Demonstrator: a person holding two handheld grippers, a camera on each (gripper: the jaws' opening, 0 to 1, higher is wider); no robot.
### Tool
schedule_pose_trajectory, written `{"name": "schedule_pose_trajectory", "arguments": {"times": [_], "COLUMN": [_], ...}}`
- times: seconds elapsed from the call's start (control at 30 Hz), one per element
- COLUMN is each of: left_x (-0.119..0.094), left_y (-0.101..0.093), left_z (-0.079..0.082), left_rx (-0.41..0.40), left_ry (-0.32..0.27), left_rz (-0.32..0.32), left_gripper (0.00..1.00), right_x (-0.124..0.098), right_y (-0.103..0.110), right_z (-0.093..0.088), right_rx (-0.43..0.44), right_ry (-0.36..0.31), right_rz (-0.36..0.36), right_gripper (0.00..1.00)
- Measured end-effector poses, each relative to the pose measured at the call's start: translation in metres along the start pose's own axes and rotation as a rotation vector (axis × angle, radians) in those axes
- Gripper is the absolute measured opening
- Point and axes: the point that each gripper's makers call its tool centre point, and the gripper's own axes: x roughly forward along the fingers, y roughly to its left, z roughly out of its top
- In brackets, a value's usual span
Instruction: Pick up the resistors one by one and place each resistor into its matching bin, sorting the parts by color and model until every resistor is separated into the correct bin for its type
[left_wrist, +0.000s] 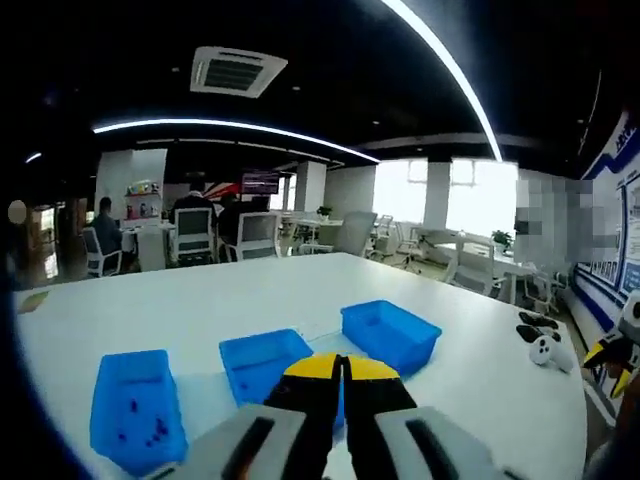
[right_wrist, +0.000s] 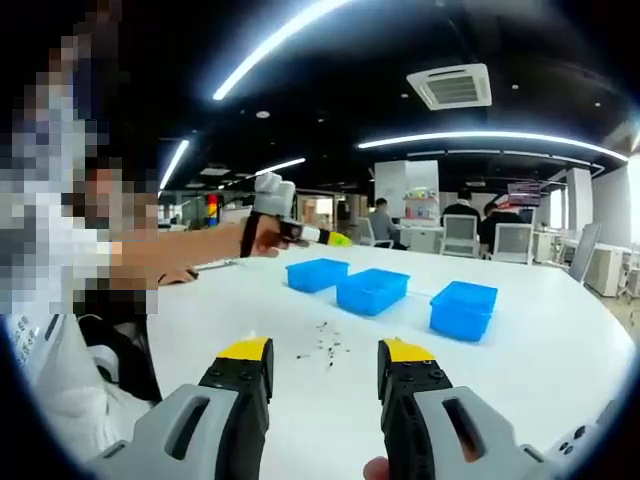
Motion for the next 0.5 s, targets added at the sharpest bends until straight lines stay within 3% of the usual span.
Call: {"name": "schedule_pose_trajectory", "arguments": {"times": [0.17,0.3,0.33,0.47,0.5], "left_x": [0.018,0.023,0.023,0.024,0.023], "left_y": [0.018,0.030,0.031,0.033,0.034], "left_z": [-0.002,-0.001,0.000,0.006,0.007], "left_rx": [-0.053,-0.001,0.006,0.016,0.017], "left_ry": [-0.010,-0.039,-0.042,-0.068,-0.075], "left_rz": [0.027,0.082,0.090,0.091,0.095], "left_gripper": [0.04,0.05,0.08,0.44,0.48], "right_x": [0.001,0.001,0.001,0.001,0.001], "right_y": [0.000,-0.001,-0.001,0.000,0.000], "right_z": [-0.001,-0.004,-0.004,-0.005,-0.006], "right_rx": [-0.002,0.001,0.002,0.002,0.002], "right_ry": [0.004,0.007,0.007,0.007,0.008], "right_rz": [0.002,0.001,0.000,0.002,0.002], "right_gripper": [0.43,0.43,0.43,0.43,0.43]}}
